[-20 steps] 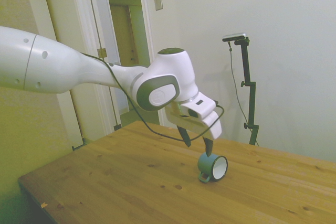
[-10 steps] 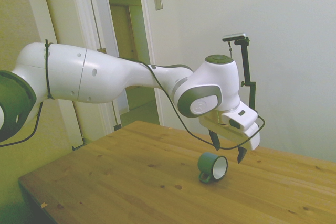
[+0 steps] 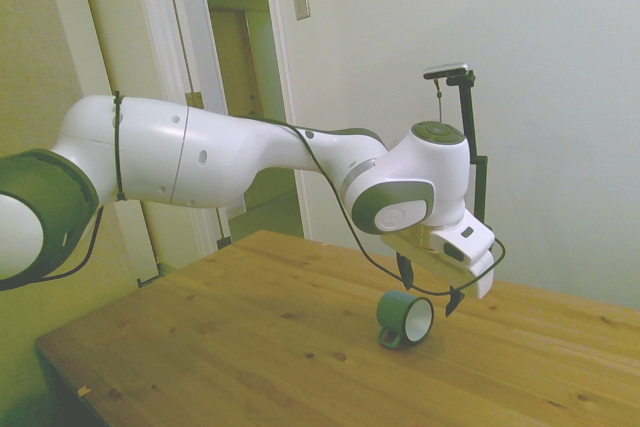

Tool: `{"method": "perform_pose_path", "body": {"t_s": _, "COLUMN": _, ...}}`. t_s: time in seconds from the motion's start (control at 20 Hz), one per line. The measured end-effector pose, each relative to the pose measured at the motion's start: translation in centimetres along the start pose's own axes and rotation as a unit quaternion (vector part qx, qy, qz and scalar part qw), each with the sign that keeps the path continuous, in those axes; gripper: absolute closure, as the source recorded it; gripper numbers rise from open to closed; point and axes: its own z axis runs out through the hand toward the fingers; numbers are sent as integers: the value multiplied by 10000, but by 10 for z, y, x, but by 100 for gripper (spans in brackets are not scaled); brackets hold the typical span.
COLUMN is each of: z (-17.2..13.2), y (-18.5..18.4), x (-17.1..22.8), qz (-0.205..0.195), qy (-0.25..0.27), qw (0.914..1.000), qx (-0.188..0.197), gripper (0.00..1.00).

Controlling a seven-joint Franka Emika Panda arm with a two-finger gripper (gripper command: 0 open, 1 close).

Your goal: Flip the mug upright

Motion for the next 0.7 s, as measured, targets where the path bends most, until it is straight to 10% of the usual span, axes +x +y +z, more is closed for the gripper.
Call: {"method": "perform_pose_path", "body": {"t_s": 0.7, "z": 47, "y": 1, "x": -3, "qz": -28, "qy": -1246, "qw": 9899, "qx": 671, "gripper": 0}}
